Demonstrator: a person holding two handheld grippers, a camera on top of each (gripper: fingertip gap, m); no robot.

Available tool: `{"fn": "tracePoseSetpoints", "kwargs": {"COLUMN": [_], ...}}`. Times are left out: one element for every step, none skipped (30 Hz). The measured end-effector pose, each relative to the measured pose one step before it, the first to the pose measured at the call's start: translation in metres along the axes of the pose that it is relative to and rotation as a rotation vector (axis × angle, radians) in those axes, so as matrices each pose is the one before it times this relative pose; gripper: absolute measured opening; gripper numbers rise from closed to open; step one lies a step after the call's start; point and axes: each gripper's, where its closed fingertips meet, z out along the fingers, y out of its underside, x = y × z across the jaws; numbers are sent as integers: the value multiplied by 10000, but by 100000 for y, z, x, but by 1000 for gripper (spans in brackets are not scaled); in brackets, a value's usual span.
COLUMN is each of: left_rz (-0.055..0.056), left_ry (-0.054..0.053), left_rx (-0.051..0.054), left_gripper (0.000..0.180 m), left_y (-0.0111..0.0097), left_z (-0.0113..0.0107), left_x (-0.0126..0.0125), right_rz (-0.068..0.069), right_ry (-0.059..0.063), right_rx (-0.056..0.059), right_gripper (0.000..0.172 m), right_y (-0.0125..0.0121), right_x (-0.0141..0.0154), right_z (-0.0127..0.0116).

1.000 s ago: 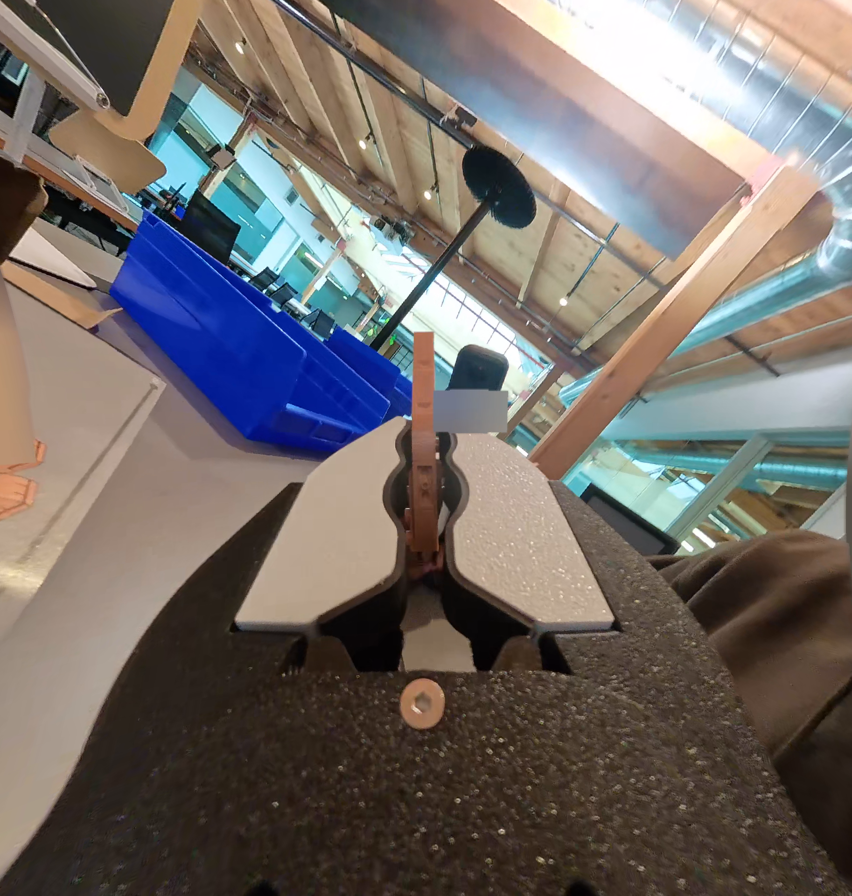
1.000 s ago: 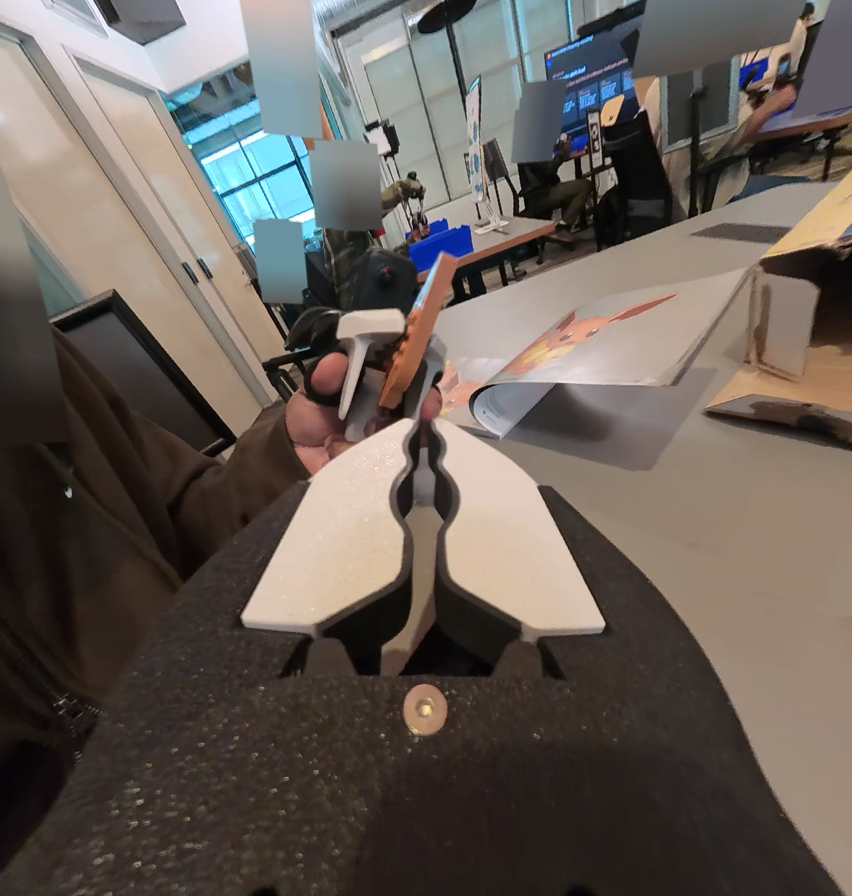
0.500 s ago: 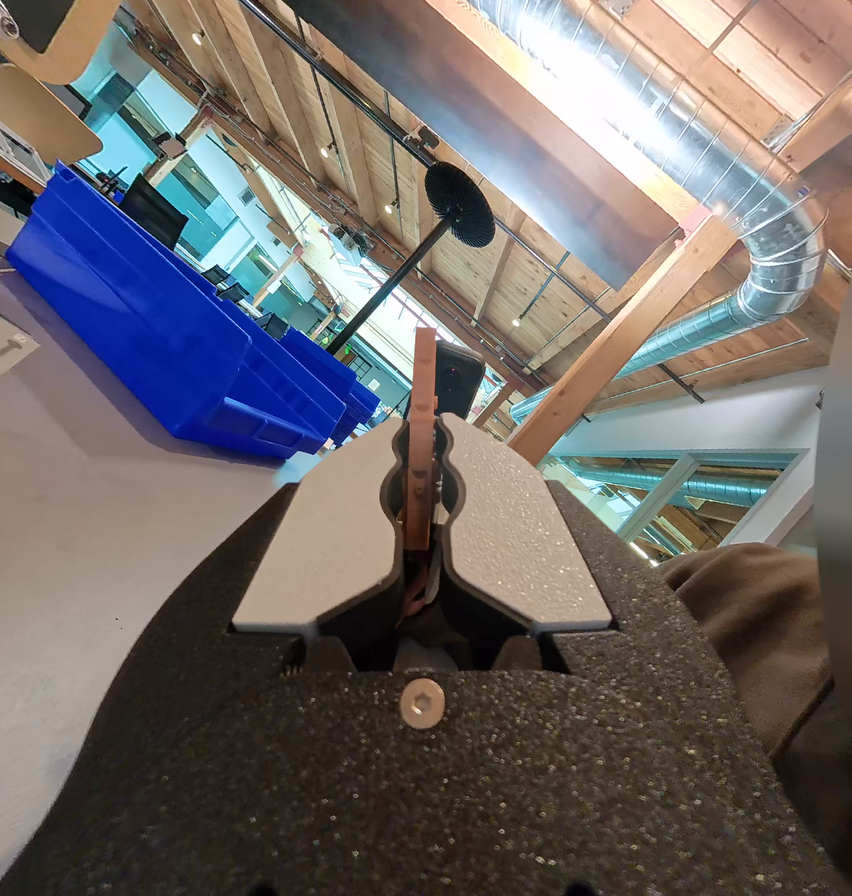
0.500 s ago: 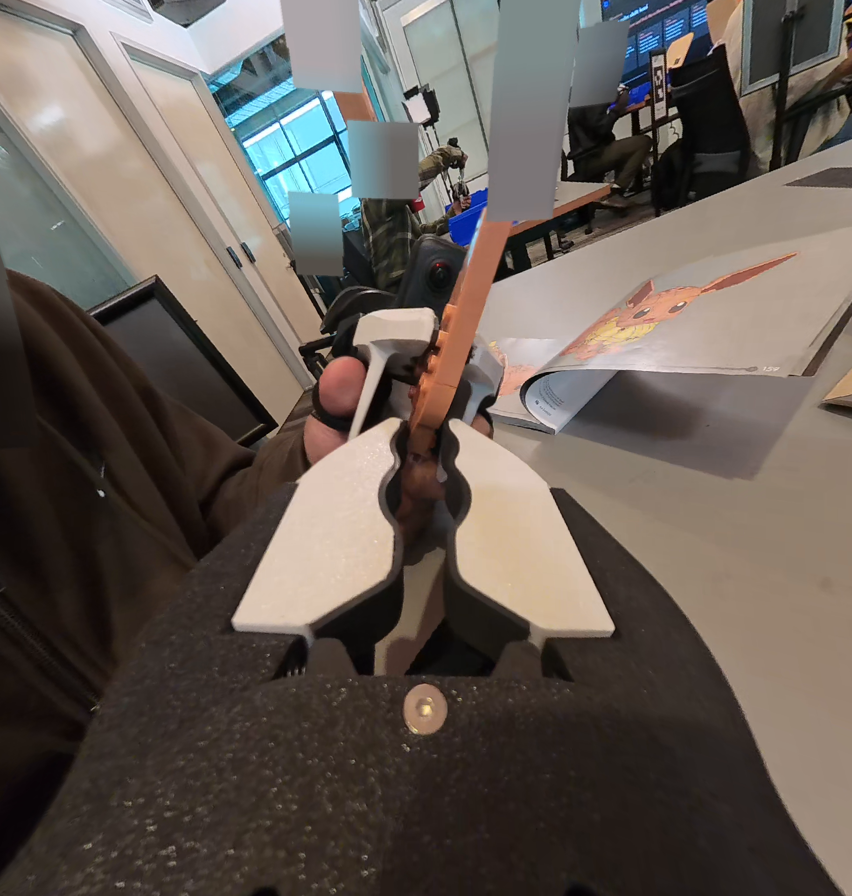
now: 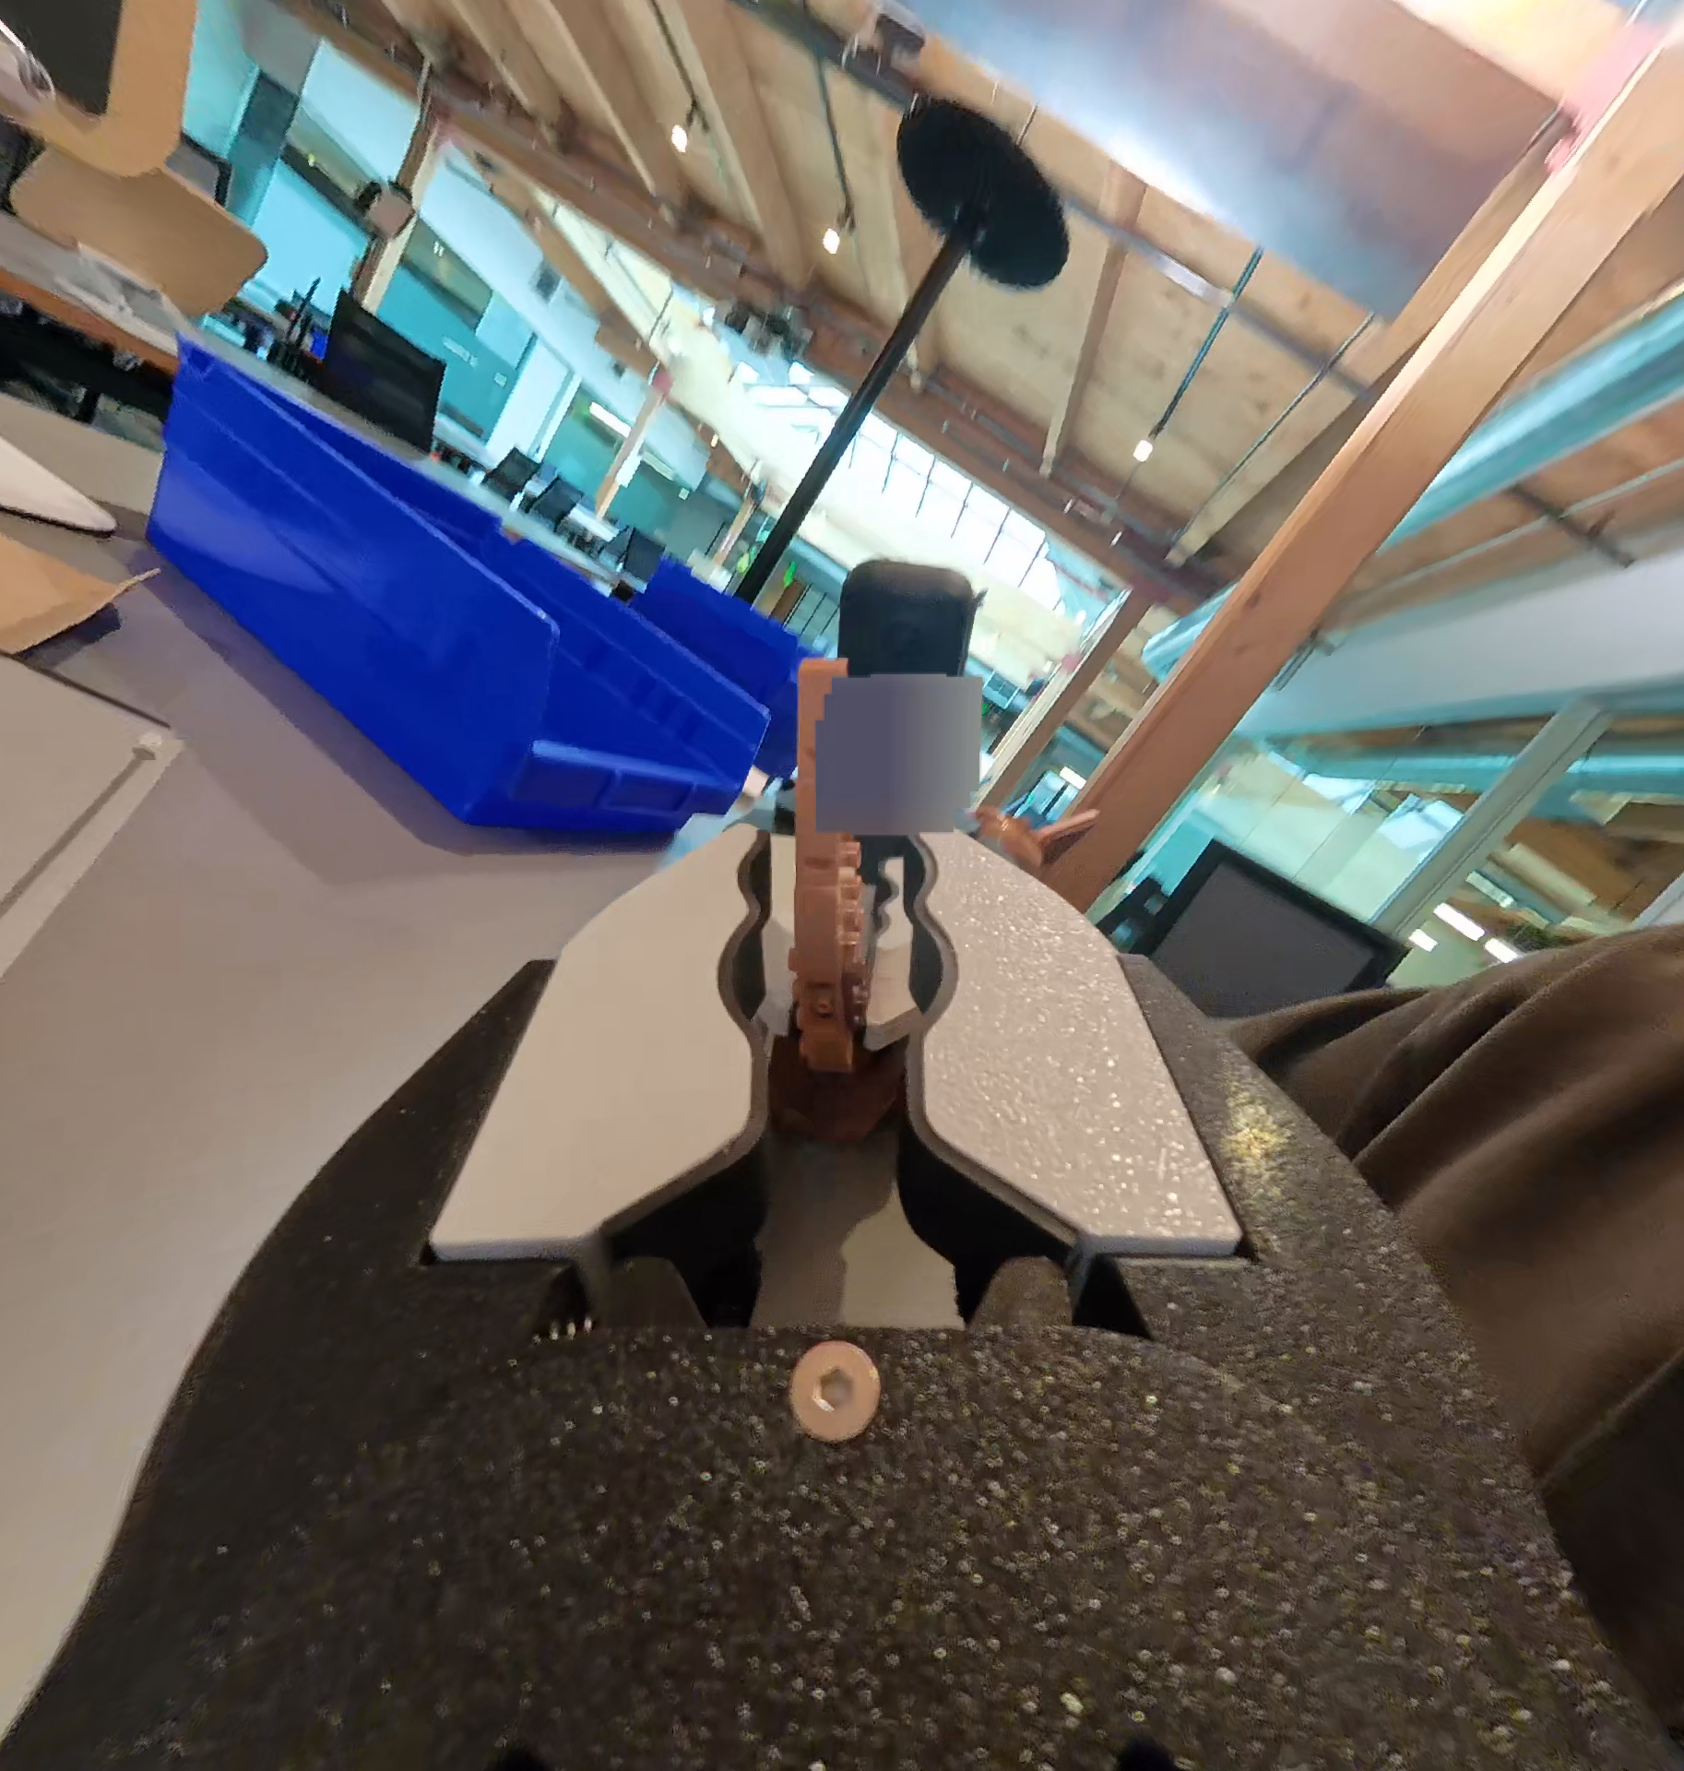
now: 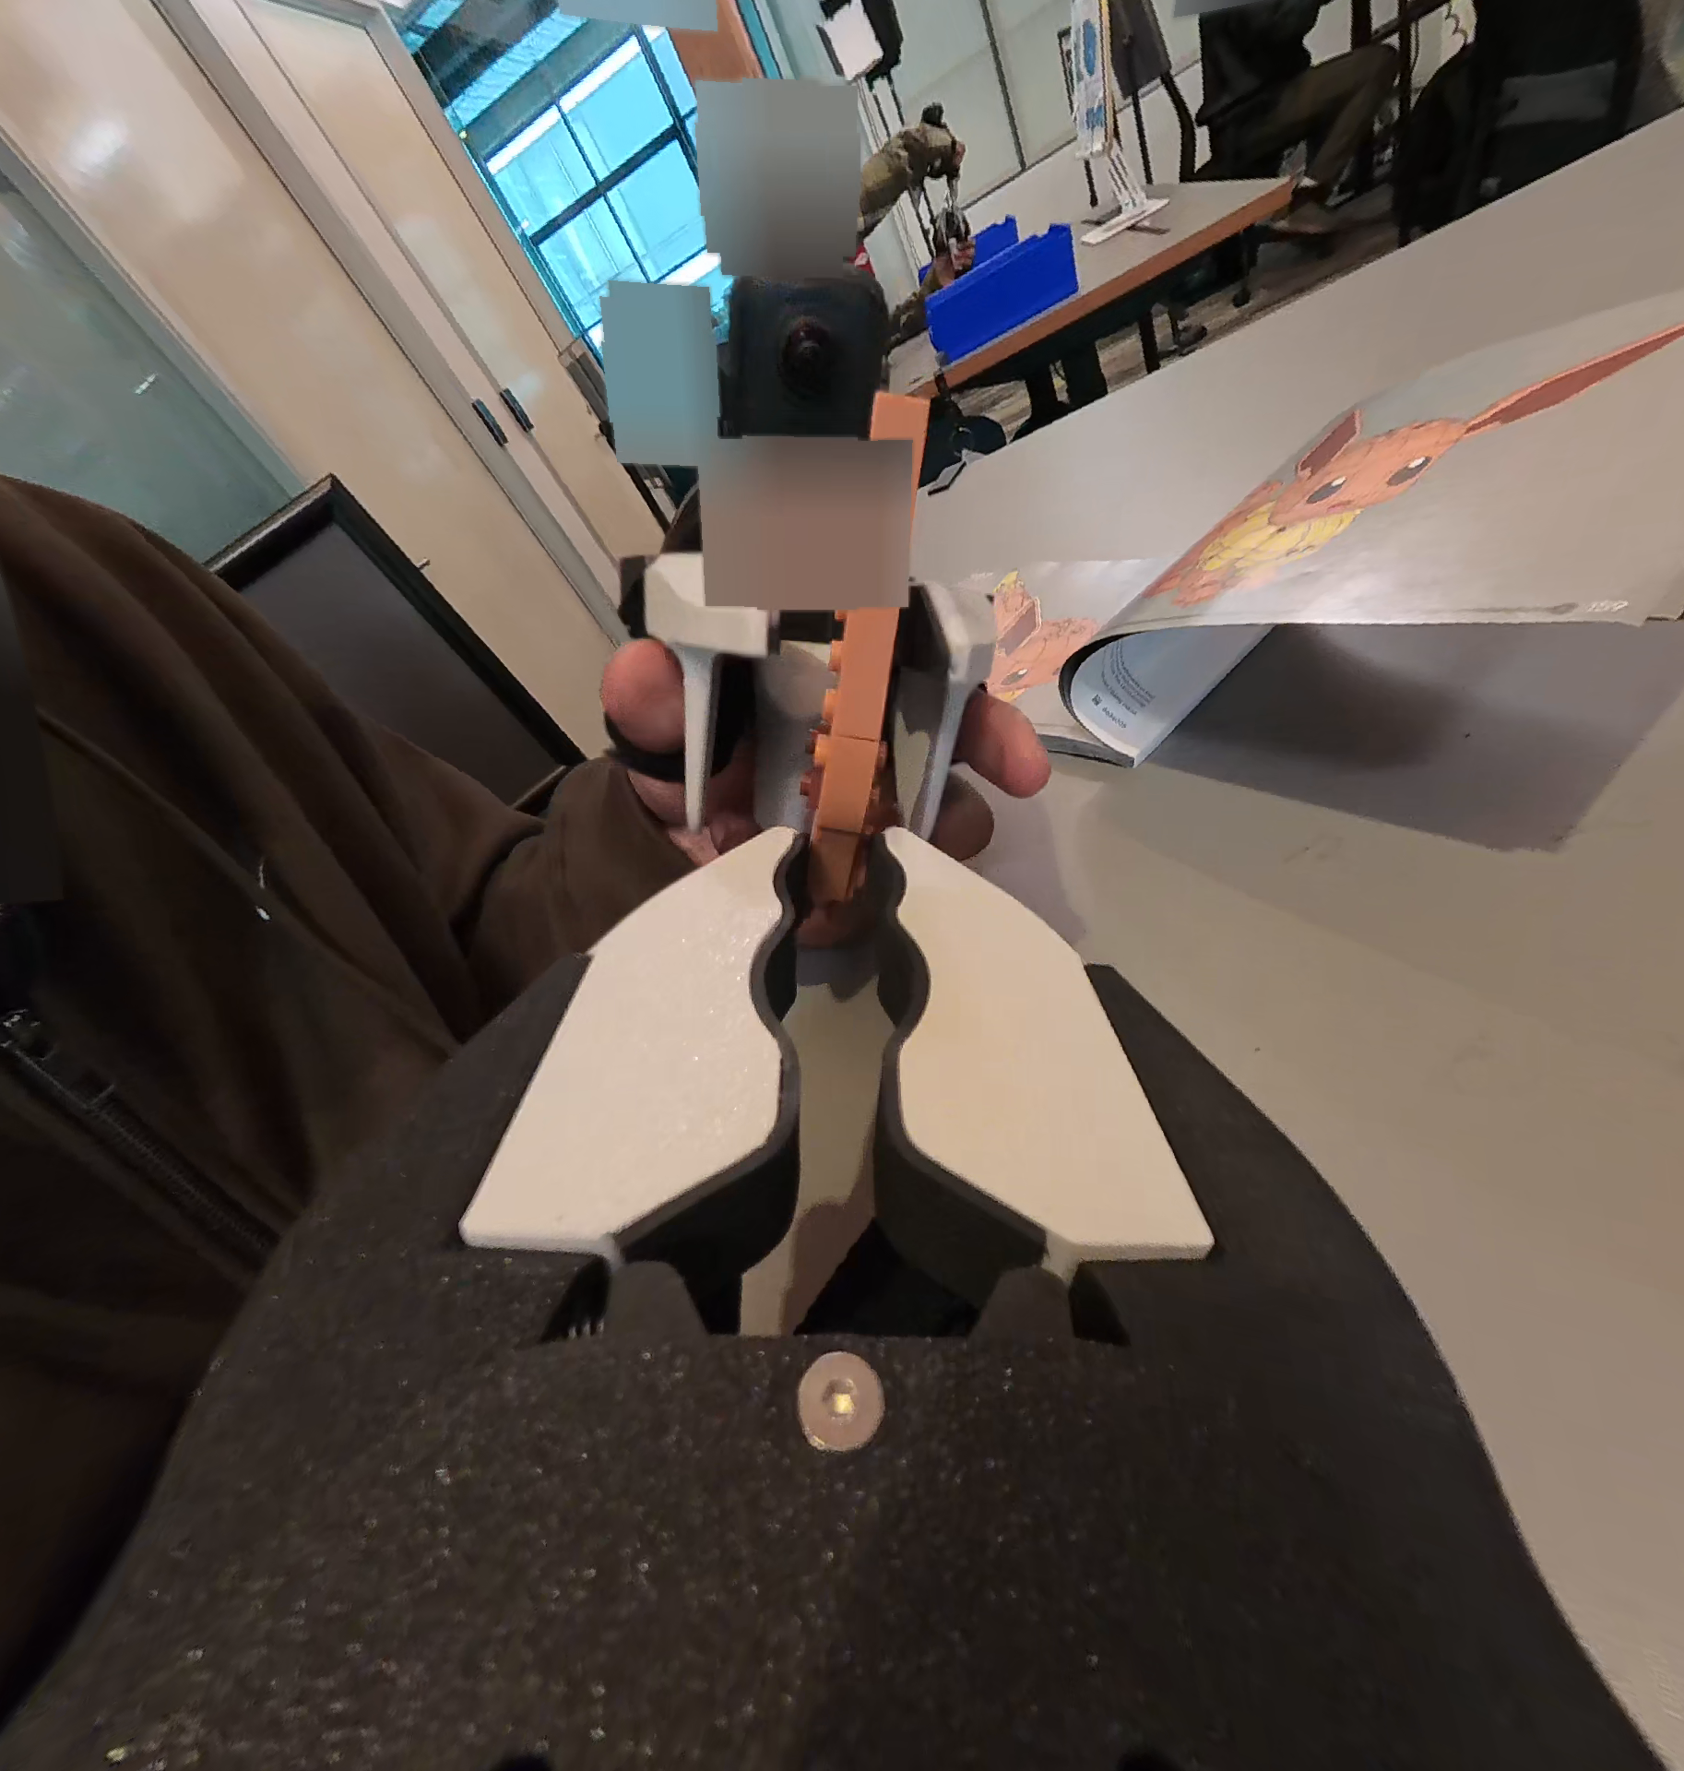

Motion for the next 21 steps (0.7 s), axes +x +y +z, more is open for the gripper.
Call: {"fn": "tracePoseSetpoints", "kwargs": {"left_rz": [126,79,44,-57,-223,-345,-413,-388,-315,-237,-166,-158,-181,-183,-136,-67,-21,-16,-34,-68,-83], "left_ry": [-149,-68,29,107,97,104,52,95,136,126,57,54,108,150,108,31,-1,14,51,65,71], "left_rx": [-284,-196,-47,46,52,114,251,331,351,298,298,320,269,181,113,45,-23,-16,-13,-12,36], "left_gripper": [27,24,15,13,12,11,10,10,10,10,10,10,10,10,10,10,10,10,10,10,10], "left_y": [440,322,116,-23,-51,-141,-312,-409,-426,-360,-361,-384,-309,-196,-85,9,100,94,92,64,-20], "left_z": [138,126,54,-10,-50,-110,-152,-155,-141,-127,-118,-129,-92,-39,1,35,69,75,65,47,8], "left_x": [-153,-59,74,103,-22,-116,-219,-126,-30,22,-46,-39,29,99,66,-4,-15,18,60,49,56], "right_rz": [4,-26,-44,-57,-58,-57,-80,-100,-101,-119,-144,-163,-159,-133,-124,-157,-206,-255,-305,-356,-382], "right_ry": [-6,-7,7,25,13,80,141,88,27,32,63,70,69,53,49,69,98,133,166,198,194], "right_rx": [-67,-69,-78,-23,14,68,158,196,183,122,39,-16,-29,-30,-4,47,84,95,102,98,76], "right_gripper": [11,11,11,11,11,11,11,10,10,10,10,10,11,13,14,15,16,16,17,18,19], "right_y": [99,97,102,13,-61,-128,-259,-321,-312,-201,-55,37,75,80,42,-40,-120,-143,-185,-201,-173], "right_x": [-11,-25,-28,-13,-26,68,158,65,-36,-40,-7,-8,-7,-15,-20,-10,6,31,44,69,48], "right_z": [32,28,20,7,-27,-53,-108,-133,-122,-98,-35,9,57,87,98,65,17,-27,-58,-105,-119]}}
